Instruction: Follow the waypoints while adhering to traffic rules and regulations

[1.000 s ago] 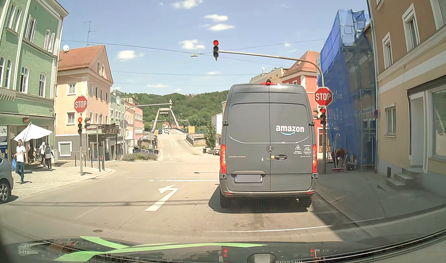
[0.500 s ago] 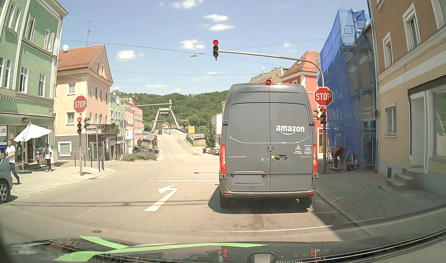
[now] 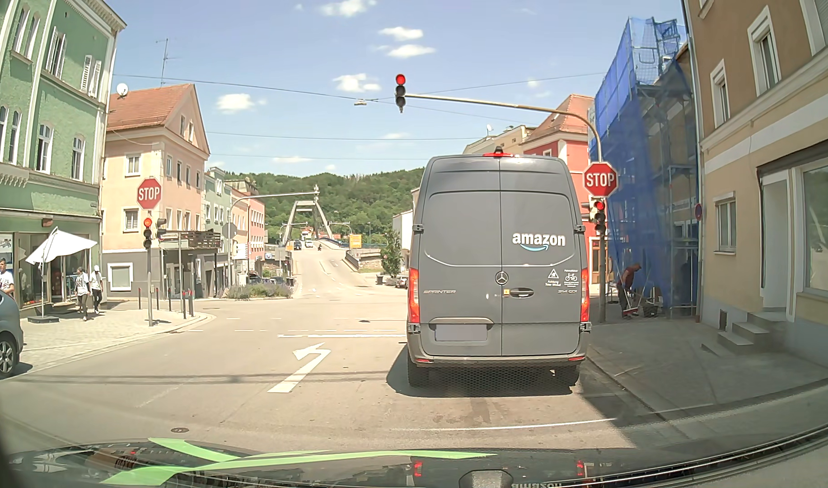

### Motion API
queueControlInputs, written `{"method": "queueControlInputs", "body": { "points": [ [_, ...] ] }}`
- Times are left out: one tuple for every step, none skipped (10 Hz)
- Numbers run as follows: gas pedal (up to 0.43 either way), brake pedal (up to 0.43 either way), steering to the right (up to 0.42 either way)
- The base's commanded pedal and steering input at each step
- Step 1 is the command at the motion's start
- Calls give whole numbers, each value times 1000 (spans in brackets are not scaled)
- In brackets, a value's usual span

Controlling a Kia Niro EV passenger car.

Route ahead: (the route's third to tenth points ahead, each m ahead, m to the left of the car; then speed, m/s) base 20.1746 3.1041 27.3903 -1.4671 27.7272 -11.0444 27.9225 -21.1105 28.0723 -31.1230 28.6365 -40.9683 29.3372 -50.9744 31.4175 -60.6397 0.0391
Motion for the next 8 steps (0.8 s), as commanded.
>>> {"method": "queueControlInputs", "body": {
  "points": [
    [0, 220, 33],
    [0, 226, 33],
    [0, 226, 33],
    [0, 226, 33],
    [0, 232, 33],
    [0, 238, 33],
    [0, 244, 33],
    [0, 250, 33]
  ]
}}
